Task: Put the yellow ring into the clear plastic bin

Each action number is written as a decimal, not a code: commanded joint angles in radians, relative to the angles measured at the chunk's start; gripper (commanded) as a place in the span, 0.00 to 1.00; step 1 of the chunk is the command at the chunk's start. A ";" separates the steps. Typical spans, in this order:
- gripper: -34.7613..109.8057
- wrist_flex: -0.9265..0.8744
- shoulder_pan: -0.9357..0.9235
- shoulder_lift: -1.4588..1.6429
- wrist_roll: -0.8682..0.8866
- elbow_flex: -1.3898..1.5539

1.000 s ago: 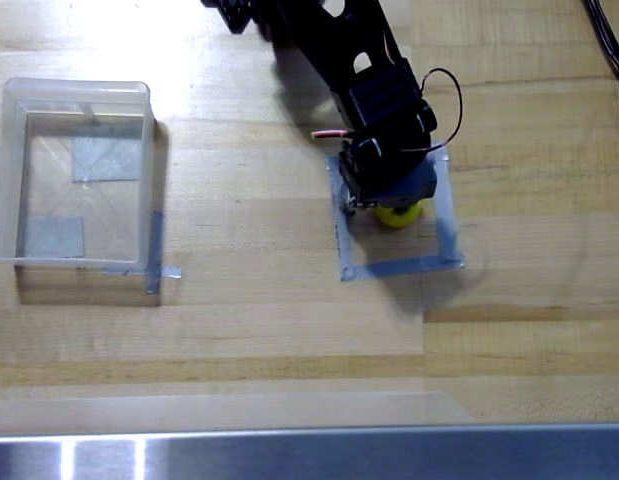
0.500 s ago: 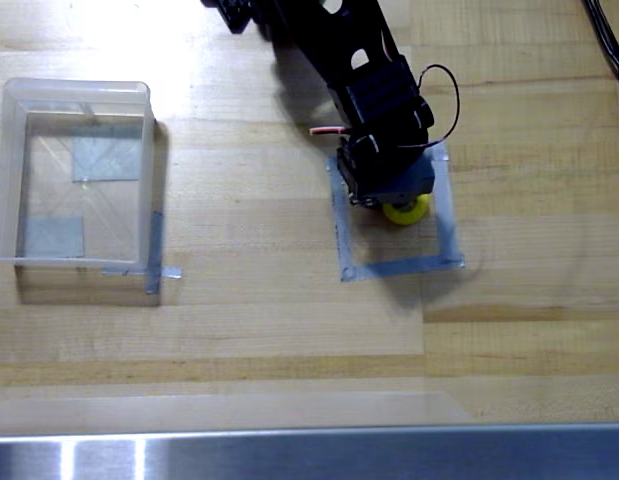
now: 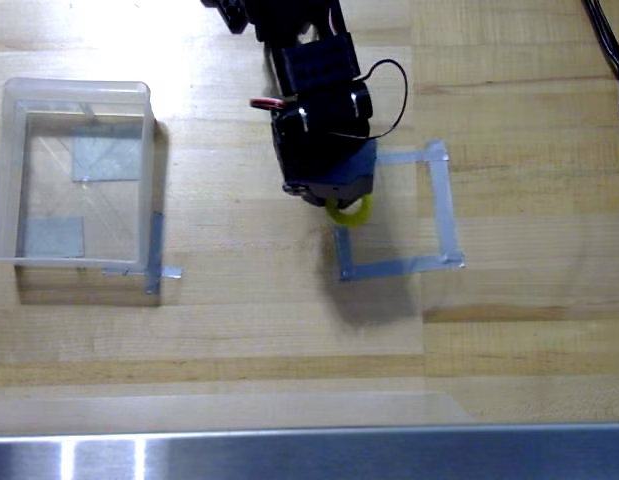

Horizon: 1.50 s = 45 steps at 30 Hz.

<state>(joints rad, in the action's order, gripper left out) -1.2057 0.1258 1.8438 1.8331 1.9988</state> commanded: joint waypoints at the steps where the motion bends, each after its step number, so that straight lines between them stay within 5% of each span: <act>1: 0.24 -0.041 -0.290 0.207 -0.135 -0.020; 16: 0.24 -0.038 -0.928 0.158 -0.310 -0.083; 45: 0.24 0.284 -1.060 -0.362 -0.301 -0.161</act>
<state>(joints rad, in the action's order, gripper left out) -0.9342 -0.9066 1.4527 1.5217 1.9129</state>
